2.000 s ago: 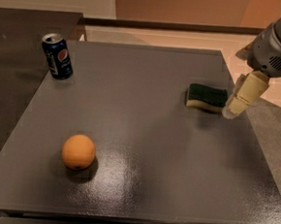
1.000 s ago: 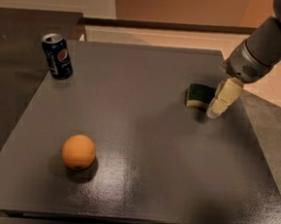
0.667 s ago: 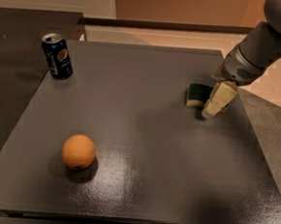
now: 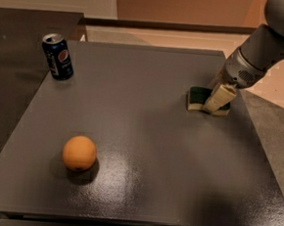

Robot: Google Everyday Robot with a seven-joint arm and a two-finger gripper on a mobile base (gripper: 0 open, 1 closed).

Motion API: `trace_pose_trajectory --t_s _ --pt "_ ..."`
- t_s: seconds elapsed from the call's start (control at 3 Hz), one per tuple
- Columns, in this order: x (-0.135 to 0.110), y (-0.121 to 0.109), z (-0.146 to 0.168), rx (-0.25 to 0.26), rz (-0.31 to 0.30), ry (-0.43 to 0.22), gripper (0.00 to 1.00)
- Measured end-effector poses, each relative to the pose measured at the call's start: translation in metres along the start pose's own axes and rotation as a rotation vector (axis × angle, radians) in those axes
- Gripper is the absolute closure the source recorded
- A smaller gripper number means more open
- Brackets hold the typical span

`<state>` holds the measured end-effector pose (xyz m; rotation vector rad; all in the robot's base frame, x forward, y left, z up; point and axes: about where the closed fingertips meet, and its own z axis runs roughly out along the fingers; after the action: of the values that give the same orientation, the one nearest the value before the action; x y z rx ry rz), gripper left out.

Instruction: Move sponge near orange

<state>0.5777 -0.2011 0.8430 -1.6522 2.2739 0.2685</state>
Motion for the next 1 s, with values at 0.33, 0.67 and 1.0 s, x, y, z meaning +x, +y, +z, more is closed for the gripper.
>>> trace_pose_trajectory --t_s 0.33,0.67,1.0 --pt "-0.013 0.007 -0.007 -0.011 -0.030 -0.022 0.87" --pt "-0.043 0.028 -0.015 -0.033 -0.105 -0.053 1.00" --pt "-0.079 0.059 -0.023 -0.063 -0.201 -0.074 1.00"
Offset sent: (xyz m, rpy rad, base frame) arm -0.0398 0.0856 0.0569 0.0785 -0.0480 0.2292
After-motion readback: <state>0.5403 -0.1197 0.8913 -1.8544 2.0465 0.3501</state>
